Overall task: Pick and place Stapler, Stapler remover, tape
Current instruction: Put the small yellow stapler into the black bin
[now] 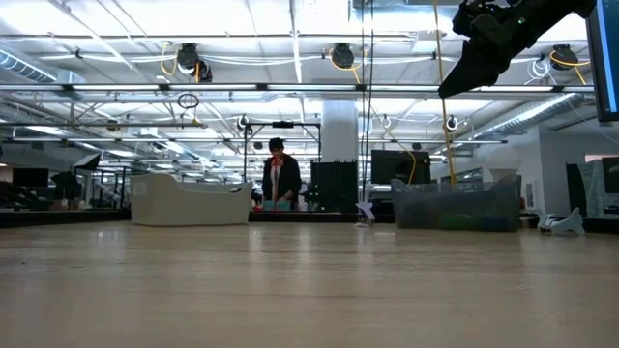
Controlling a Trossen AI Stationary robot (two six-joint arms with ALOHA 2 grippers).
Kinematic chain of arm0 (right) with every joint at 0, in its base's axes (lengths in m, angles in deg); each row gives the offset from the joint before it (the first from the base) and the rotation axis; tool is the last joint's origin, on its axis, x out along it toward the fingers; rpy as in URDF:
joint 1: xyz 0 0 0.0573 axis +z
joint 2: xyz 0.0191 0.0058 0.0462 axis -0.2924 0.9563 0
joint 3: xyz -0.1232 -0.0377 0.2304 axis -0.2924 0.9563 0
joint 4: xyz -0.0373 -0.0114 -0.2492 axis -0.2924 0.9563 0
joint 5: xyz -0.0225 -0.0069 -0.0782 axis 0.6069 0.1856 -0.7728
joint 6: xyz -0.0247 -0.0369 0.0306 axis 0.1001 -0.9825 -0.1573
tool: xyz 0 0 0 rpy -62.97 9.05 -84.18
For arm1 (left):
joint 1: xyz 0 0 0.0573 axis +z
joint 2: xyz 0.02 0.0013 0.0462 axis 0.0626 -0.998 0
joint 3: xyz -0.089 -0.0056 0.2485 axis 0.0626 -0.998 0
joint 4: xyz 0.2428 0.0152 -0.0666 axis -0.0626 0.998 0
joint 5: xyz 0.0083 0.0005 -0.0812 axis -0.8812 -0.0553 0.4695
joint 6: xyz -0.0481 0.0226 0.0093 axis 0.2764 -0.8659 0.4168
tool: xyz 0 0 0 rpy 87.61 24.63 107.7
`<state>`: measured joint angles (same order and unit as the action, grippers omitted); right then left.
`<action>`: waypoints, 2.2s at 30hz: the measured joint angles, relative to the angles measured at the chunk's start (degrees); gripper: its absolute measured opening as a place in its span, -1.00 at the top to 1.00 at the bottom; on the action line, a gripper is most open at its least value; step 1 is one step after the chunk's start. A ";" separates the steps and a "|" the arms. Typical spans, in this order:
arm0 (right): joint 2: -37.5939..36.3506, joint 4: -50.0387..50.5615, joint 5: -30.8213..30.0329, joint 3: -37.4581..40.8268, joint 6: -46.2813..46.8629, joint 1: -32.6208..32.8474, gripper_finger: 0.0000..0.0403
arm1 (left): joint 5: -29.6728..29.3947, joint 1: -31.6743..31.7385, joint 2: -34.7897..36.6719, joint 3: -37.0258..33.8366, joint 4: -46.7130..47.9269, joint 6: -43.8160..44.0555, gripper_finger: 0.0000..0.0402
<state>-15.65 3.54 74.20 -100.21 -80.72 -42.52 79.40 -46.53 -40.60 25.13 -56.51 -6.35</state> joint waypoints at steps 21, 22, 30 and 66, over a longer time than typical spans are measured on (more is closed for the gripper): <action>-0.01 -3.60 -0.10 0.00 1.77 0.01 0.41 | -0.14 5.58 -0.04 -0.08 1.86 0.08 0.69; 0.00 -3.98 0.00 0.00 1.77 0.00 0.41 | -0.14 5.81 -0.04 -0.08 2.02 -0.19 0.69; 0.00 -4.72 0.20 0.00 2.57 0.02 0.42 | -10.34 8.72 3.29 -0.18 6.10 -6.24 0.69; 11.18 -37.33 17.51 0.00 -20.07 8.43 0.24 | 5.52 59.77 29.09 -0.10 -41.57 3.33 0.69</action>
<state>-4.47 -33.79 91.70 -100.21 -100.79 -34.09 84.93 13.24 -11.51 25.03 -98.08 -3.03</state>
